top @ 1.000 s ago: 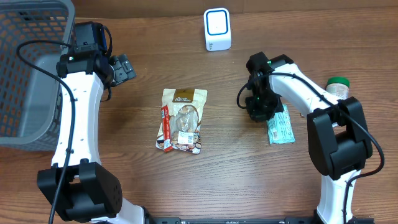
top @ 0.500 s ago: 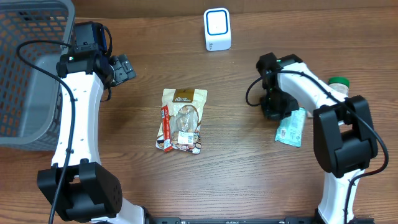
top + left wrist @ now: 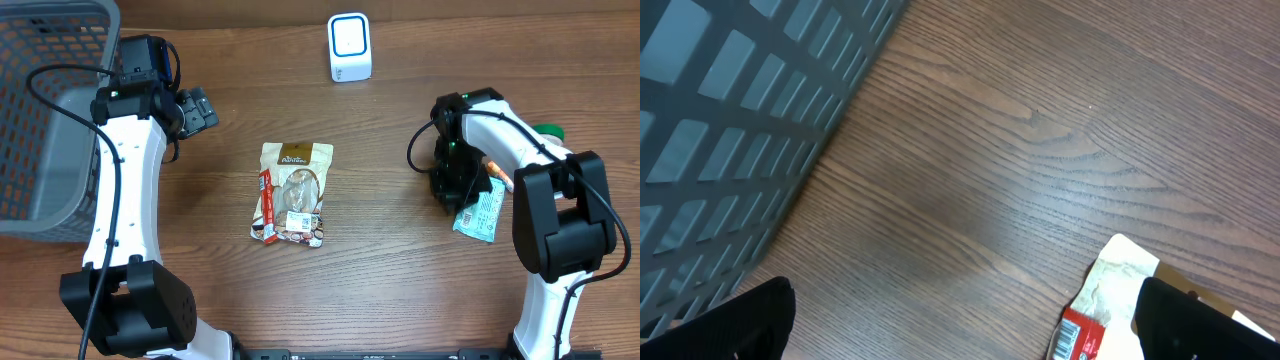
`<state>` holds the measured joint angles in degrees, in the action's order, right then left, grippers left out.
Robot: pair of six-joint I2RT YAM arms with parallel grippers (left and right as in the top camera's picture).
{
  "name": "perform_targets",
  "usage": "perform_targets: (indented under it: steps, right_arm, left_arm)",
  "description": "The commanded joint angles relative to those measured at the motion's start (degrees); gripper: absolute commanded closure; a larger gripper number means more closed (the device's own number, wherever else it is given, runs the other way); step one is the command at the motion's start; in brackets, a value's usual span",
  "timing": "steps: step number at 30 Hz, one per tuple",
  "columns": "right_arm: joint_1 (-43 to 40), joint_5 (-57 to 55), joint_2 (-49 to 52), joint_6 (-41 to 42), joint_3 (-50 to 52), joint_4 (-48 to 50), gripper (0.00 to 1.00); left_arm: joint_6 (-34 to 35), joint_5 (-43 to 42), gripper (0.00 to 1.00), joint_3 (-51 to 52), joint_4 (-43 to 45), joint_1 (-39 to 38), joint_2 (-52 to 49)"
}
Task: Scan the item barcode
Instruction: 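Push the mint-green pack right beside the orange box with the right gripper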
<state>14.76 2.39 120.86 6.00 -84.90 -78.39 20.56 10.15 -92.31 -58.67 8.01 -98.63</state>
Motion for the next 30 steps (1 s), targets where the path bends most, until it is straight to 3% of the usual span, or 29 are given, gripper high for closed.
perform_targets:
  steps: [1,9,17,30]
  right_arm:
    - [0.2,-0.5,-0.5,0.2,3.5,0.5,0.83]
    - [-1.3,-10.8,-0.5,1.4,5.6,1.2,0.77]
    - [-1.7,-10.8,-0.5,6.6,5.6,5.4,0.77]
    - [-1.8,-15.2,-0.5,6.4,5.6,13.8,0.76]
  left_arm:
    - [-0.9,0.8,0.0,-0.7,0.2,0.1,0.1]
    - [-0.9,0.8,0.0,-0.7,0.2,0.1,0.1]
    - [-0.9,0.8,0.0,-0.7,0.2,0.1,0.1]
    - [-0.9,0.8,0.0,-0.7,0.2,0.1,0.1]
